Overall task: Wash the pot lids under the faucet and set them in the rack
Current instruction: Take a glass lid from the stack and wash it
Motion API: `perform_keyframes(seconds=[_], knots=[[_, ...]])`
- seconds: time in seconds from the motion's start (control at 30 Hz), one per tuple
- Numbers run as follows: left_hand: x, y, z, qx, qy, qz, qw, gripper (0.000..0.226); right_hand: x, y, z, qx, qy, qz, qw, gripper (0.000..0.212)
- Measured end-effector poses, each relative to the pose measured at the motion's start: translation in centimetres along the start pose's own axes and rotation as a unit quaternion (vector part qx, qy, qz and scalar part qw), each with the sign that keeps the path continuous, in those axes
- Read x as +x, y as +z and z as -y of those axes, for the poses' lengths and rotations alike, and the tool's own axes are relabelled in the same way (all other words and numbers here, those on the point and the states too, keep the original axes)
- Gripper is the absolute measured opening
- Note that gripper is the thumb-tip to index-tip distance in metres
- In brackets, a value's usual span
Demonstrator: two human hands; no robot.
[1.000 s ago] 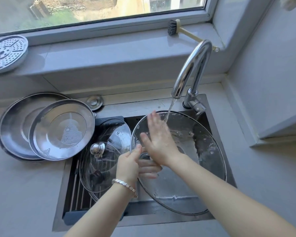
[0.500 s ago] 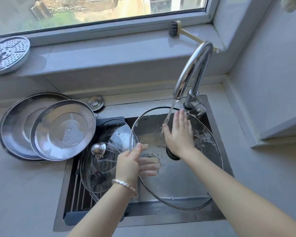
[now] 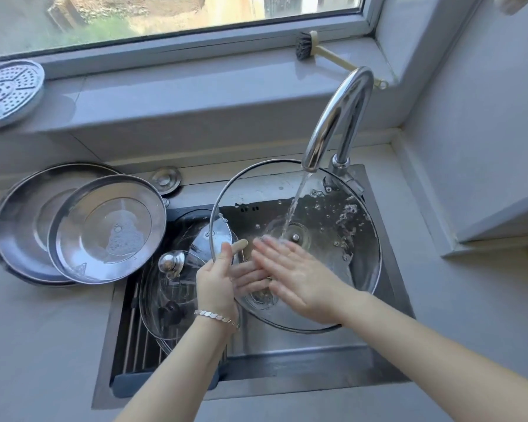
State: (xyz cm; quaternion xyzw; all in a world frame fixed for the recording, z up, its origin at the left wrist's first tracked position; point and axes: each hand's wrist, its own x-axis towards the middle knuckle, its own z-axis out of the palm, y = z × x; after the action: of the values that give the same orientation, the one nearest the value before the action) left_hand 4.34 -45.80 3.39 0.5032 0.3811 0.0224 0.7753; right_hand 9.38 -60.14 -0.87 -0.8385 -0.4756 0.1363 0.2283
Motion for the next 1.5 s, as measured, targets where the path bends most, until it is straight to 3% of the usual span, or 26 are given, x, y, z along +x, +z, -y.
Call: perform_keyframes(seconds=[0.07, 0.2, 0.27, 0.37, 0.4, 0.53, 0.67, 0.83, 0.97, 1.07, 1.17, 1.23, 1.27, 1.33, 1.4, 1.5], knots=[[-0.3, 0.4, 0.0, -0.007, 0.021, -0.003, 1.0, 0.027, 0.3, -0.2, 0.3, 0.014, 0.045, 0.005, 0.999, 0.077], [-0.3, -0.1, -0.5, -0.004, 0.049, -0.029, 0.998, 0.021, -1.6, 1.1, 1.0, 0.028, -0.037, 0.057, 0.997, 0.067], [-0.4, -0.7, -0.8, -0.006, 0.052, -0.029, 0.998, 0.02, -2.5, 0.3, -1.6, -0.009, 0.032, 0.08, 0.996, 0.073], [-0.3, -1.2, -1.0, 0.003, 0.06, -0.035, 0.998, 0.018, -3.0, -0.9, -5.0, -0.08, 0.208, 0.043, 0.974, 0.092], [-0.3, -1.1, -1.0, 0.006, 0.059, -0.036, 0.998, 0.018, -2.7, -0.9, -4.8, -0.085, 0.22, 0.041, 0.971, 0.092], [-0.7, -0.7, -1.2, 0.004, 0.056, -0.03, 0.998, 0.019, -1.0, -0.3, -3.0, -0.059, 0.113, 0.037, 0.991, 0.072], [-0.9, -0.8, -1.3, 0.002, 0.063, -0.029, 0.998, 0.019, 1.5, -2.4, -6.0, -0.069, 0.225, -0.057, 0.97, 0.072], [-0.8, -1.0, -1.1, -0.018, 0.055, -0.04, 0.998, 0.018, 2.9, -3.2, -5.9, -0.101, 0.163, -0.013, 0.981, 0.075], [-0.1, -1.3, -0.8, -0.026, 0.067, -0.056, 0.996, 0.017, 0.7, -2.5, -5.9, -0.089, 0.288, 0.01, 0.953, 0.069], [0.5, -1.0, -0.2, -0.044, 0.067, -0.066, 0.995, 0.015, -1.4, -0.8, -1.9, -0.036, 0.206, 0.08, 0.975, 0.069], [1.2, -0.7, 0.2, -0.061, 0.061, -0.063, 0.994, 0.014, -3.1, -0.1, 1.9, 0.016, 0.073, 0.117, 0.99, 0.084], [1.4, -0.5, 0.3, -0.065, 0.051, -0.055, 0.995, 0.014, -3.8, -0.6, 1.4, 0.075, 0.034, 0.086, 0.993, 0.081], [1.5, -0.5, 0.3, -0.067, 0.044, -0.05, 0.996, 0.015, -4.2, -0.9, 0.5, 0.094, 0.046, 0.023, 0.994, 0.072], [1.5, -0.7, 0.3, -0.064, 0.027, -0.036, 0.997, 0.017, -4.9, -1.8, -2.1, 0.094, 0.141, -0.193, 0.966, 0.049], [1.6, -1.1, 0.3, -0.056, 0.002, -0.012, 0.998, 0.019, -5.4, -3.1, -4.8, 0.12, 0.283, -0.34, 0.889, 0.038], [1.5, -1.4, 0.5, -0.038, -0.035, 0.033, 0.998, 0.017, -5.0, -4.2, -7.6, 0.278, 0.473, -0.325, 0.77, 0.036]])
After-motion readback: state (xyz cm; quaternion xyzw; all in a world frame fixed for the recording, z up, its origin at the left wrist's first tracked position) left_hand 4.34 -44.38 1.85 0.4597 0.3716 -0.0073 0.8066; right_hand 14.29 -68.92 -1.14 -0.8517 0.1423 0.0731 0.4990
